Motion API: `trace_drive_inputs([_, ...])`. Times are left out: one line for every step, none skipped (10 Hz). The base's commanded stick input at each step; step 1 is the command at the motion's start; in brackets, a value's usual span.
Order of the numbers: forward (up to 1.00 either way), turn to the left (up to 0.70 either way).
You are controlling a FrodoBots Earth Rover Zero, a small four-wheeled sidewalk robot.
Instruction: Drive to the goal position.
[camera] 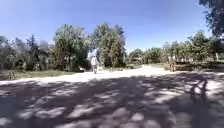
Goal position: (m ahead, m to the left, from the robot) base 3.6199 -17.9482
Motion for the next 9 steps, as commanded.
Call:
trace_drive_inputs([0.85,-0.34])
trace_drive_inputs([0.85,-0.34])
trace_drive_inputs([0.85,-0.34])
trace_drive_inputs([0.85,-0.34])
trace_drive_inputs([0.85,-0.34])
trace_drive_inputs([0.85,-0.34])
trace_drive_inputs([0.85,-0.34])
trace_drive_inputs([0.85,-0.34])
trace_drive_inputs([0.85,-0.34])
